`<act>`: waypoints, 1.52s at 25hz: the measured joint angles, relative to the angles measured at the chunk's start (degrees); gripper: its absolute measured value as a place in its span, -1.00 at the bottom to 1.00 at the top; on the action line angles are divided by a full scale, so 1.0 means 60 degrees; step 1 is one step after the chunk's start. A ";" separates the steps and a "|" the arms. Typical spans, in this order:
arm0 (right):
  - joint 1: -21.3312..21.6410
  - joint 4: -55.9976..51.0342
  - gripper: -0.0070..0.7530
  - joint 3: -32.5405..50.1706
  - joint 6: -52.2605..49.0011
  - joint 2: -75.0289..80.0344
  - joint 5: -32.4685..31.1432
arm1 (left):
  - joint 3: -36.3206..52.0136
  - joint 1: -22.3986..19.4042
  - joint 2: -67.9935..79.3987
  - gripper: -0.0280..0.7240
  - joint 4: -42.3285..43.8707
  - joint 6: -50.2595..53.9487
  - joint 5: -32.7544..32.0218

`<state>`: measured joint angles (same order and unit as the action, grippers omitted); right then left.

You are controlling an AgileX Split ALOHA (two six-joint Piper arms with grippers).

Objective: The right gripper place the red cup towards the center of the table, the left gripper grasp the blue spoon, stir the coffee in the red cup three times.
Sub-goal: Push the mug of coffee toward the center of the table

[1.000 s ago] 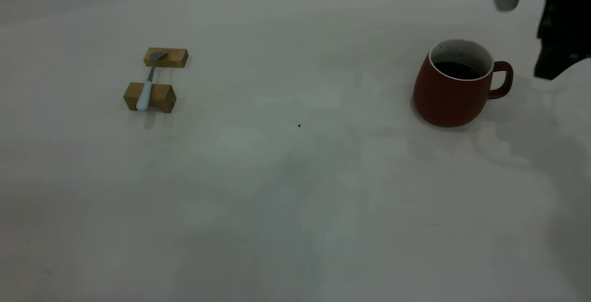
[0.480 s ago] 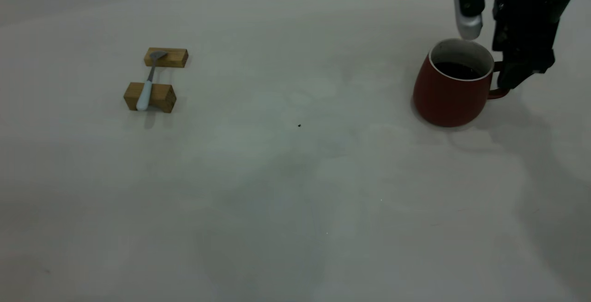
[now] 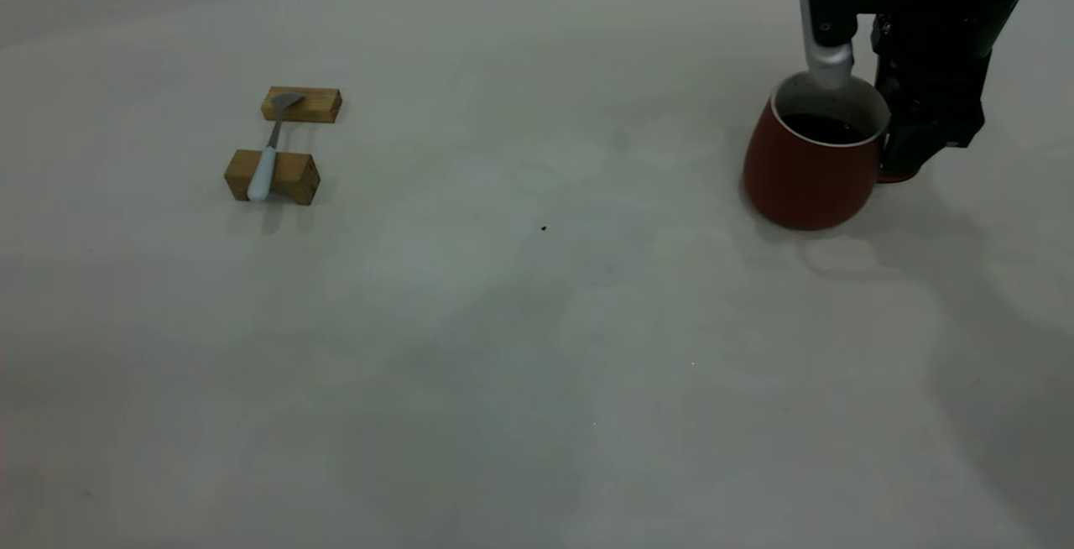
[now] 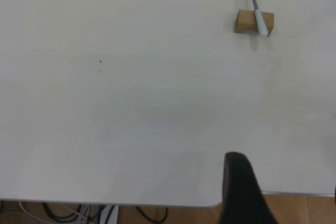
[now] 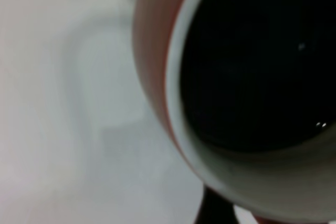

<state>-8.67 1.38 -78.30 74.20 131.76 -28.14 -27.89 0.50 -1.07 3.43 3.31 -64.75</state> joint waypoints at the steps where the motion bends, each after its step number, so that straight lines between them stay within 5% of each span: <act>1: 0.0000 -0.0072 0.49 0.0000 0.0000 0.0000 -0.0013 | 0.0000 0.0000 0.0000 0.39 0.0000 0.0000 0.0000; 12: -0.0082 -0.0466 -0.49 -0.0008 0.0000 0.0011 -0.0441 | 0.0000 0.0000 0.0000 0.39 0.0000 0.0000 0.0000; 25: -0.0598 -0.1416 -0.50 -0.0018 -0.0050 0.0011 -0.0470 | 0.0000 0.0000 0.0000 0.39 0.0000 0.0000 0.0000; 38: -0.2331 -0.1827 -0.50 -0.0018 -0.1058 0.0050 0.0171 | 0.0000 0.0000 0.0000 0.39 0.0000 0.0000 0.0000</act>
<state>-22.65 -9.58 -78.40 67.86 132.06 -27.12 -27.89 0.50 -1.07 3.43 3.31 -64.75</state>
